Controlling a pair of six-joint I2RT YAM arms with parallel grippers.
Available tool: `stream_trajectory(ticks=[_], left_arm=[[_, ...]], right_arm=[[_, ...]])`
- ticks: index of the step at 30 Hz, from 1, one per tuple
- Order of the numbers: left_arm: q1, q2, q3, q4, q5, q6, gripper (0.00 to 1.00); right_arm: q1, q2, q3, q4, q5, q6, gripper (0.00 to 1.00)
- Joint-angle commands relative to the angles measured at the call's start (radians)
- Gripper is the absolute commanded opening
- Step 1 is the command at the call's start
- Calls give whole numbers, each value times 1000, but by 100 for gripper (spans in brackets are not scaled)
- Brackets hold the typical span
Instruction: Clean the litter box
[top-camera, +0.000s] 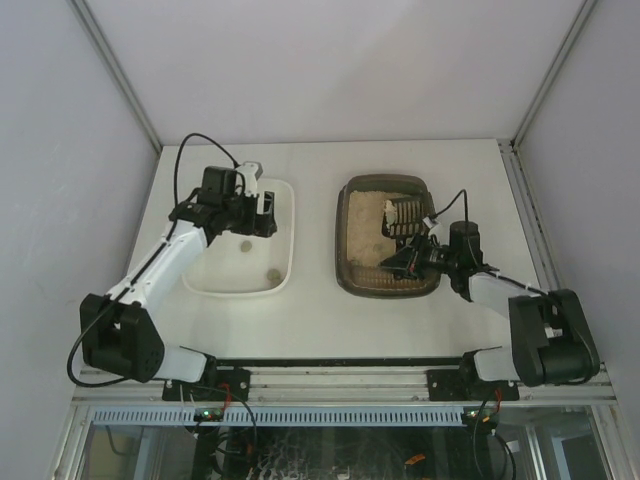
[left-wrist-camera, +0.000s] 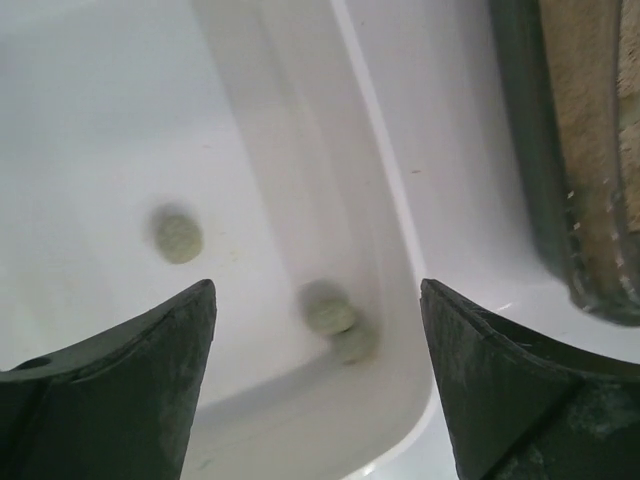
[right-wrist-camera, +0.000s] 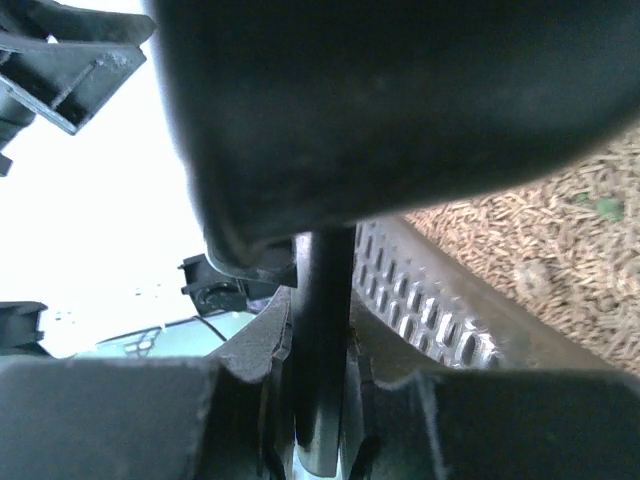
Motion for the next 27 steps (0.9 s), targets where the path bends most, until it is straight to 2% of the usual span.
stream_trajectory(ticks=[1,3,5,9,14,19,23,27], left_arm=[[45,-44,37,-107,-26,245,85],[65,-74,17,-125,-21,271,84],[77,-131,-52,-74,-45,272,84],[78,-206,-143,-43,-105,286,84],[77,-285,-211,-53,-96,306,85],[78,-322,-255,-106,38,380,86],[78,-323,-242,-142,84,400,86],[79,-304,-238,-145,122,405,86]], right_arm=[[-31,101,-91,608,-156,273,0],[-7,159,-98,711,-185,317,0],[2,206,-117,823,-194,376,0],[-62,365,-178,1301,-191,628,0],[11,435,-157,1327,-225,637,0],[-112,399,-186,1326,-221,645,0],[-12,407,-184,1322,-241,659,0],[-72,400,-207,1326,-213,661,0]])
